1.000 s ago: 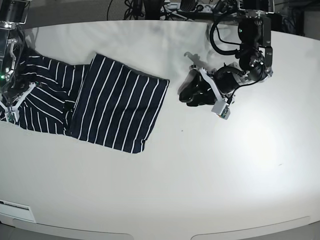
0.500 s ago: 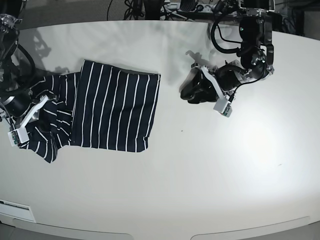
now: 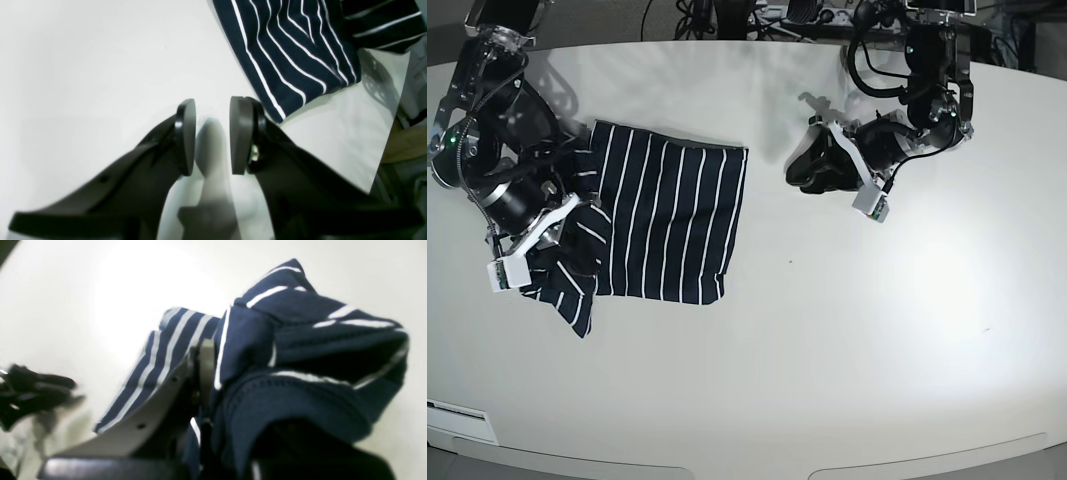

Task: Fold the T-shirt properly
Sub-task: 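Grasp the remaining strip end with the right gripper and fold it onto the stack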

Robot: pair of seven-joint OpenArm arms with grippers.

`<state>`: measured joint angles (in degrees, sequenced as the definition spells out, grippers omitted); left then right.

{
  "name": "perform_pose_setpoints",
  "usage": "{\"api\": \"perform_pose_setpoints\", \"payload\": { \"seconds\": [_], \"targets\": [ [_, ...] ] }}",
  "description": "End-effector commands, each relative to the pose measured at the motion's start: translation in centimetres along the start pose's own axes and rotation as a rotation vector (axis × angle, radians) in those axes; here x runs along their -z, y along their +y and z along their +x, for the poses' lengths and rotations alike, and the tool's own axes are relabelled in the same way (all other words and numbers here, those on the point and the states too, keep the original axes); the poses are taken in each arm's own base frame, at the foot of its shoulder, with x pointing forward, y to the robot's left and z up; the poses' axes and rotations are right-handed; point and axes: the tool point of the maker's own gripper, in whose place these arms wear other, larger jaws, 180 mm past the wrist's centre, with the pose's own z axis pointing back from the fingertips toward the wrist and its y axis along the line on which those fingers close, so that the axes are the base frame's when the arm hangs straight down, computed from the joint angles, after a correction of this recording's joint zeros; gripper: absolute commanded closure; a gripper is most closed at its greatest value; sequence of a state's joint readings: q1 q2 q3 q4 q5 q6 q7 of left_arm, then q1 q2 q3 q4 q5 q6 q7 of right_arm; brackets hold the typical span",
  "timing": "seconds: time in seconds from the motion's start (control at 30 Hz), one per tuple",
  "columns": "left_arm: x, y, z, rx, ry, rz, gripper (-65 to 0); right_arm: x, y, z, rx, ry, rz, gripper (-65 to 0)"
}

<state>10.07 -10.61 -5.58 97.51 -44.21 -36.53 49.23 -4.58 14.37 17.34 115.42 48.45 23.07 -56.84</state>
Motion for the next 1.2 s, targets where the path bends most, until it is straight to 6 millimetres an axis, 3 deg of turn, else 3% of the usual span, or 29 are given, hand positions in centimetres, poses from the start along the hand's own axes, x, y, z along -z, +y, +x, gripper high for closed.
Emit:
{"api": "perform_pose_setpoints", "payload": {
  "seconds": [0.0,0.4,0.63,0.97,1.13,1.17],
  "targets": [
    [-0.2,-0.5,1.2,0.010,-0.045,-0.018,-19.5,-0.2,0.6,1.9,-0.017,-0.070,0.020,0.0],
    [-0.2,-0.6,1.2,0.003,-0.050,-0.024,-19.5,1.1,3.9,2.0,0.043,-0.137,0.119,0.0],
    [-0.2,-0.6,1.2,0.003,-0.050,-0.024,-19.5,-0.1,8.2,2.6,0.025,-0.169,0.361,0.0],
    [-0.2,-0.6,1.2,0.003,-0.052,-0.025,-19.5,0.7,8.3,1.6,0.023,-0.119,0.338,0.0],
    [-0.2,-0.7,1.3,0.000,-0.055,-0.029,-19.5,1.9,10.9,1.0,-0.003,-0.095,0.398,0.0],
    [-0.2,-0.7,1.3,0.000,-0.055,-0.029,-19.5,2.2,11.5,0.8,-0.019,-0.089,0.408,-5.2]
  ]
}}
